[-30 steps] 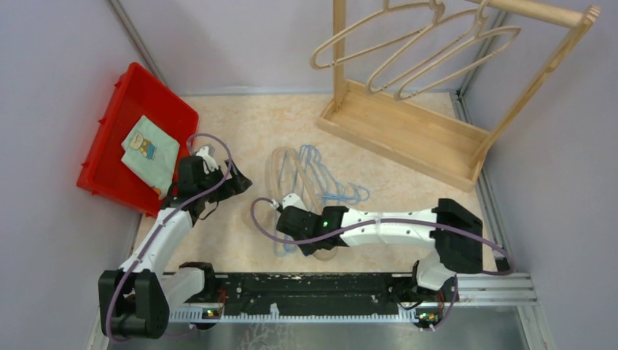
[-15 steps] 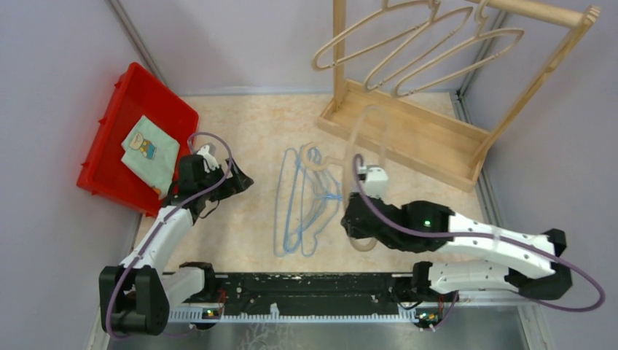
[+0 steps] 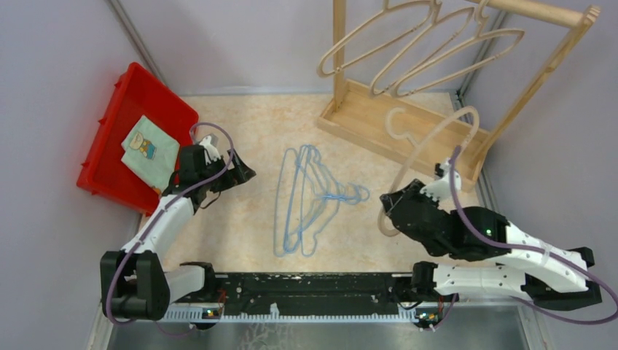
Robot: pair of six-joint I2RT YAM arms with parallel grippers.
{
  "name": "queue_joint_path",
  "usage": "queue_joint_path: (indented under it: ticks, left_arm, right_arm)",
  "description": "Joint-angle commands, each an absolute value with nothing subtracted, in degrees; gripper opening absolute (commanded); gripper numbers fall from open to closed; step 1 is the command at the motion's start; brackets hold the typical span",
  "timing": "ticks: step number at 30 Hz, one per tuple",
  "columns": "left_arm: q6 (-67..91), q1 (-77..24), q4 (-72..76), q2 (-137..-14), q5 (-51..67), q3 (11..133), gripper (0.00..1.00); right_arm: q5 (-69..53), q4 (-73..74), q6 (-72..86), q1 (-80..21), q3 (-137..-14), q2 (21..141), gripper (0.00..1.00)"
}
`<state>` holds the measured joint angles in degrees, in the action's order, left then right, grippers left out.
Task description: Organize the hangers
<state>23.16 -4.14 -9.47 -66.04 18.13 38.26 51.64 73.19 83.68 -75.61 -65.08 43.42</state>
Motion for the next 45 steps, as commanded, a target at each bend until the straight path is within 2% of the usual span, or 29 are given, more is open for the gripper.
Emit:
queue_joint_path:
  ticks: [1,6,10,17,21,29,37,45]
  left_arm:
    - [21.9,-4.4,-8.2,-67.5,19.0,40.7,1.0]
    - [21.8,-4.6,-7.6,-69.3,19.1,41.8,1.0]
    - [22.2,-4.6,-6.7,-70.1,19.4,42.1,1.0]
    - [22.8,-4.8,-5.5,-70.9,19.8,41.9,1.0]
    - [23.2,-4.8,-4.6,-71.0,19.8,41.5,1.0]
    - [23.8,-4.9,-3.4,-71.4,20.1,40.4,1.0]
    - [22.8,-4.9,-4.1,-70.7,19.6,39.8,1.0]
    - [21.2,-4.8,-5.2,-69.2,19.1,39.8,1.0]
  right_arm:
    - [61.8,66.4,80.5,-75.7,-68.1,38.5,0.0]
    - [63.1,56.4,67.5,-75.7,-71.0,38.4,0.0]
    - [65.4,53.6,64.9,-75.7,-73.7,38.9,0.0]
    - [76.7,34.0,43.4,-75.7,-77.3,38.0,0.0]
    - [77.8,22.3,31.8,-75.8,-78.1,37.8,0.0]
    - [73.6,30.0,36.8,-75.8,-83.7,43.7,0.0]
    - [66.2,30.3,43.0,-75.7,-83.8,52.8,0.0]
    - [62.0,30.0,47.4,-70.3,-81.0,51.4,0.0]
